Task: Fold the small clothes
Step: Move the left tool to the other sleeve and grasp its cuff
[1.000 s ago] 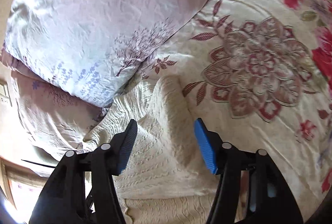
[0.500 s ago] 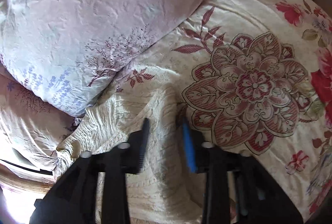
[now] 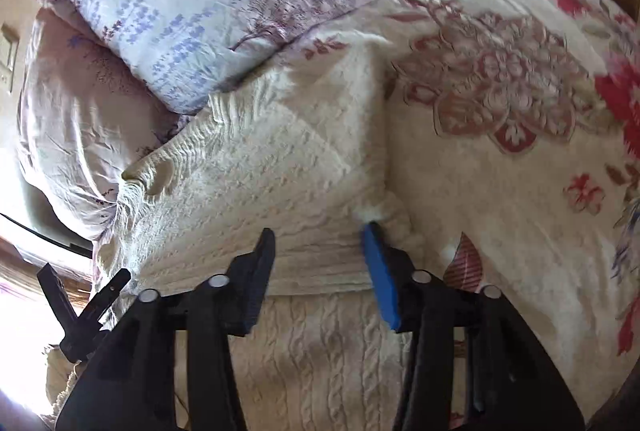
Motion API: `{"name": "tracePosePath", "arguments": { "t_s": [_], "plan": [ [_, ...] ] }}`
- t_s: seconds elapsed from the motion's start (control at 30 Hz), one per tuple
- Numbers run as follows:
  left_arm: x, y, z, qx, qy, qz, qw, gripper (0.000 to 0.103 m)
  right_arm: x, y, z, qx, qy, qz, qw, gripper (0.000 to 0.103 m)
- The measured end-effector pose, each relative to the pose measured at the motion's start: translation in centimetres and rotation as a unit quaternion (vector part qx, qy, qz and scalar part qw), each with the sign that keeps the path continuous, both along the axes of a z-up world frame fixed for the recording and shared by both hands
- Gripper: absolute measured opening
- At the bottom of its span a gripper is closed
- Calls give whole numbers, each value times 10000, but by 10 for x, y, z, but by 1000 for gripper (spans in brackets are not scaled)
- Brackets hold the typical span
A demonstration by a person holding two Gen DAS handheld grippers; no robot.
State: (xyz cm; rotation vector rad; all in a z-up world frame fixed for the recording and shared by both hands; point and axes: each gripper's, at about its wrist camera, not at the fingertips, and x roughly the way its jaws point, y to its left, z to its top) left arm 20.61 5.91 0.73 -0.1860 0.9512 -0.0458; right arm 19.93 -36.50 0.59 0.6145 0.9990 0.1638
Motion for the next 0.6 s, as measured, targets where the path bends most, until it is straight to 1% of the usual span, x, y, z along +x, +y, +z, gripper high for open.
{"name": "tracePosePath", "arguments": {
  "t_s": [0.03, 0.07, 0.1, 0.13, 0.17, 0.23, 0.3, 0.33, 0.37, 0.4, 0.43, 0.47, 0.53, 0.6],
  "plan": [
    [0, 1, 1, -36, 0, -13, 10000, 100, 0, -2, -1, 120, 51, -71, 9999, 45],
    [-2, 4, 4, -122, -27, 7, 9999, 100, 1, -2, 1, 113, 92, -101, 9998, 46],
    [-5, 10, 9, -247, -94, 55, 9996, 99, 2, 1, 6, 6, 68, -81, 9999, 47],
    [-9, 19, 15, -358, -202, 161, 9990, 99, 4, 6, 11, -136, -16, -13, 9999, 50],
    [-15, 29, 22, -440, -317, 298, 9981, 99, 4, 13, 19, -273, -157, 88, 9995, 55],
    [-24, 56, 34, -615, -476, 659, 9948, 99, 5, 28, 33, -442, -390, 287, 9979, 62],
    [-34, 90, 40, -794, -509, 1165, 9887, 99, 12, 51, 42, -490, -505, 588, 9958, 65],
    [-39, 108, 41, -900, -516, 1443, 9841, 99, 16, 63, 44, -511, -517, 747, 9946, 72],
    [-46, 126, 42, -1019, -537, 1706, 9786, 98, 20, 77, 46, -564, -523, 904, 9929, 80],
    [-53, 142, 43, -1126, -599, 1944, 9726, 98, 25, 93, 47, -625, -533, 1067, 9909, 83],
    [-61, 157, 45, -1154, -705, 2160, 9670, 98, 29, 110, 47, -705, -534, 1249, 9882, 83],
    [-69, 169, 47, -1110, -827, 2301, 9633, 99, 32, 128, 47, -814, -507, 1413, 9853, 83],
    [-79, 187, 49, -835, -789, 2489, 9617, 99, 40, 167, 45, -1088, -456, 1799, 9766, 83],
    [-88, 204, 47, -664, -686, 2712, 9578, 99, 44, 205, 43, -1548, -478, 2084, 9645, 84]
  ]
}}
